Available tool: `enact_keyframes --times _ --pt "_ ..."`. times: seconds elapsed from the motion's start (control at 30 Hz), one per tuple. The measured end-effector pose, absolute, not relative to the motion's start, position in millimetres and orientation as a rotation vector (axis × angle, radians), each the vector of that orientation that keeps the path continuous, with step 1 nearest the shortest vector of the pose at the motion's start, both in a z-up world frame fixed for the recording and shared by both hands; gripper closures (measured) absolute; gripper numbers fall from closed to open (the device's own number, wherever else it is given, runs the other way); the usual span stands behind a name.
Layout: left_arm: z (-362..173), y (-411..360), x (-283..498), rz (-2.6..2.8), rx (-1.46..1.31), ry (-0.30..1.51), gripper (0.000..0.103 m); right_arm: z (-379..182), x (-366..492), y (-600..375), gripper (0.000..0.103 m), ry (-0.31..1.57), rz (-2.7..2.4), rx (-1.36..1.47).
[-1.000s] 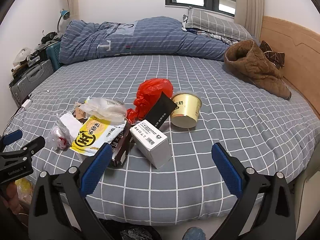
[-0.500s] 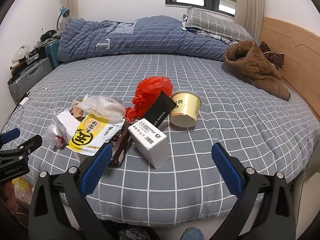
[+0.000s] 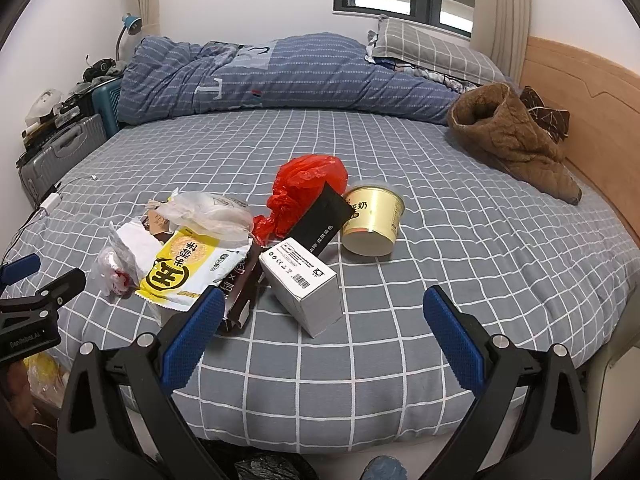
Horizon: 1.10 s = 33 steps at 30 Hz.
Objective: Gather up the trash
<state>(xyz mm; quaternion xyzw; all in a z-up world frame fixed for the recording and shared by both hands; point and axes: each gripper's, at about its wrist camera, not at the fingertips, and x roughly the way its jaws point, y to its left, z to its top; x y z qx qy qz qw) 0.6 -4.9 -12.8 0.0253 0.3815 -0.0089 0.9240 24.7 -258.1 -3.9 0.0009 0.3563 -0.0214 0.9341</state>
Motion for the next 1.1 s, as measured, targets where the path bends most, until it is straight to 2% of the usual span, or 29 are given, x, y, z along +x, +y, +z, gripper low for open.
enact_keyframes --times 1.1 --pt "-13.0 -1.5 1.5 -0.012 0.045 0.790 0.006 -6.0 26.7 -261.8 0.007 0.736 -0.060 0.007"
